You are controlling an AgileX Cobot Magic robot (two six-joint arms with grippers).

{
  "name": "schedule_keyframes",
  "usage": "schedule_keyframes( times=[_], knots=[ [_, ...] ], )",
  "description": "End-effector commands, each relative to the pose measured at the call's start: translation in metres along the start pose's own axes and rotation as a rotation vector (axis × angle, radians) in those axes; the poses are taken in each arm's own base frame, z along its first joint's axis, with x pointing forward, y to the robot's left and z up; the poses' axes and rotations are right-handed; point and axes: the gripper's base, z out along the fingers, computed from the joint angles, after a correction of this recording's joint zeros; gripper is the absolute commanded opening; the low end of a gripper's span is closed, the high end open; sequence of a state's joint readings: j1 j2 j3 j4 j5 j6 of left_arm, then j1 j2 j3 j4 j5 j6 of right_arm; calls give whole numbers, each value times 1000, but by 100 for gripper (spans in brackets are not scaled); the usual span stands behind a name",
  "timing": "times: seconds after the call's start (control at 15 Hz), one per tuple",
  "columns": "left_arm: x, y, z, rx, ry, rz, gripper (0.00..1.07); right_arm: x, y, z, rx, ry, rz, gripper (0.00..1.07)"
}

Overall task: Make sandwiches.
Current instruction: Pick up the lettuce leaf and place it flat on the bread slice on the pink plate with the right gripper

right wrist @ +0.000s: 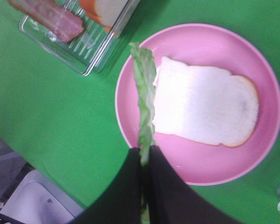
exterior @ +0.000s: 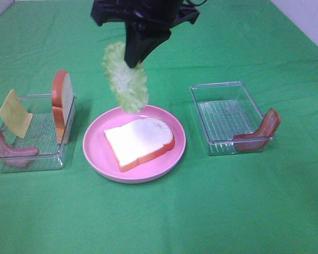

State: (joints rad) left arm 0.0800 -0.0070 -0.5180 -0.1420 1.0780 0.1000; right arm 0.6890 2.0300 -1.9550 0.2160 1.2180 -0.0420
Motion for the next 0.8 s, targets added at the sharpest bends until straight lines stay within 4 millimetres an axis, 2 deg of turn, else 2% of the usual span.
schedule_keyframes(
  times=[0.07,0.13,0.2,0.33,0.6,0.8],
  knots=[
    [1,0,0,0,4,-1,100,0,22,31,-31,70,-58,0],
    [1,0,0,0,4,-1,100,0,34,55,-46,110,-90,0],
    [1,0,0,0,4,-1,100,0,38,68,-53,124,-105,0],
    [1,0,0,0,4,-1,100,-2,34,91,-52,139,-94,0],
    [1,0,0,0,4,-1,100,-4,16,117,76,157,-129,0],
    [1,0,0,0,4,-1,100,-7,4,122,205,135,-144,0]
  ],
)
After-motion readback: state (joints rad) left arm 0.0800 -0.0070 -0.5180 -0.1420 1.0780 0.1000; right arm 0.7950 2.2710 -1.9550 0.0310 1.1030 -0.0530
